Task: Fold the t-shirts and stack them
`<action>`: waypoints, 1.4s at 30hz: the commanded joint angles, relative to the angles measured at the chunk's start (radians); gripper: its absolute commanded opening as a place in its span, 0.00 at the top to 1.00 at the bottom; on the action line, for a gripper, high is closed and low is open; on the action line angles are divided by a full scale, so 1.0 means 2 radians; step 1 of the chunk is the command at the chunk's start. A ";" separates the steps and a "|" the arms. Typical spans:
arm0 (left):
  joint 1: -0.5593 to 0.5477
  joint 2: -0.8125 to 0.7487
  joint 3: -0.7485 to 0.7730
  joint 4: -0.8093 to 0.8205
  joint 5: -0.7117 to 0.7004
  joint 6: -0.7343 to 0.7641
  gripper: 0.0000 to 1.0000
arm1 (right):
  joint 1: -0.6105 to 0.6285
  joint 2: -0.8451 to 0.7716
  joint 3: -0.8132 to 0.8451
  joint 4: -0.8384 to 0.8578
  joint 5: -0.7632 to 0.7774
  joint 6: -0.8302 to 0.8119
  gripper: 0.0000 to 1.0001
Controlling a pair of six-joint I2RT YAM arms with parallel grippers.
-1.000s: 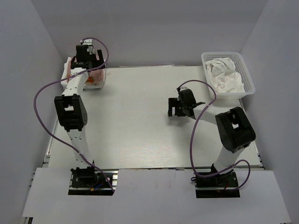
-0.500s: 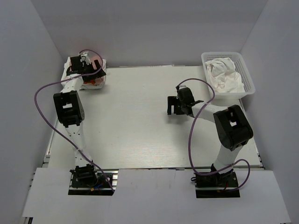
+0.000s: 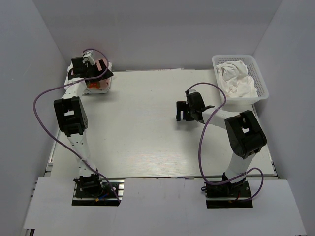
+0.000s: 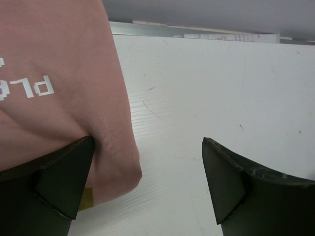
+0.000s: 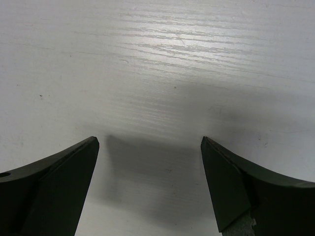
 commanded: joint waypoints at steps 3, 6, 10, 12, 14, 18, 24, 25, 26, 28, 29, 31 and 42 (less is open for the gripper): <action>-0.004 -0.004 0.032 -0.005 0.043 -0.008 0.00 | 0.001 0.028 -0.004 -0.068 0.000 0.001 0.10; -0.004 0.015 0.037 -0.005 0.069 -0.008 0.00 | 0.001 0.031 -0.002 -0.070 -0.002 0.000 0.10; -0.008 0.015 0.011 0.004 0.086 -0.003 0.00 | 0.000 0.037 0.001 -0.068 -0.003 0.000 0.10; -0.013 0.015 0.006 0.011 0.079 0.002 0.00 | 0.002 0.040 0.005 -0.072 -0.003 0.000 0.10; -0.013 0.022 0.006 0.006 0.063 0.002 0.00 | 0.001 0.041 0.006 -0.072 -0.005 -0.001 0.10; -0.013 0.034 0.024 -0.022 0.050 0.011 0.00 | 0.000 0.034 0.003 -0.073 -0.002 0.000 0.10; -0.013 0.020 0.084 -0.056 0.026 0.005 0.00 | 0.002 -0.009 -0.008 -0.078 0.001 0.002 0.10; -0.013 0.005 0.091 -0.064 0.030 0.005 0.00 | 0.002 -0.033 -0.012 -0.079 0.001 0.001 0.10; -0.013 -0.007 0.091 -0.079 0.030 0.005 0.00 | 0.002 -0.043 -0.015 -0.078 0.001 0.001 0.10; -0.018 -0.044 0.074 -0.091 0.026 0.000 0.00 | 0.002 -0.064 -0.024 -0.078 -0.003 0.003 0.10; -0.022 -0.096 0.054 -0.091 0.021 -0.005 0.00 | 0.002 -0.100 -0.033 -0.076 -0.003 0.007 0.10; -0.028 -0.163 -0.043 -0.075 -0.002 -0.024 0.00 | 0.000 -0.137 -0.047 -0.073 -0.010 0.010 0.10; -0.062 -0.612 -0.529 0.039 -0.107 -0.157 0.00 | -0.001 -0.356 -0.154 -0.026 -0.016 0.071 0.10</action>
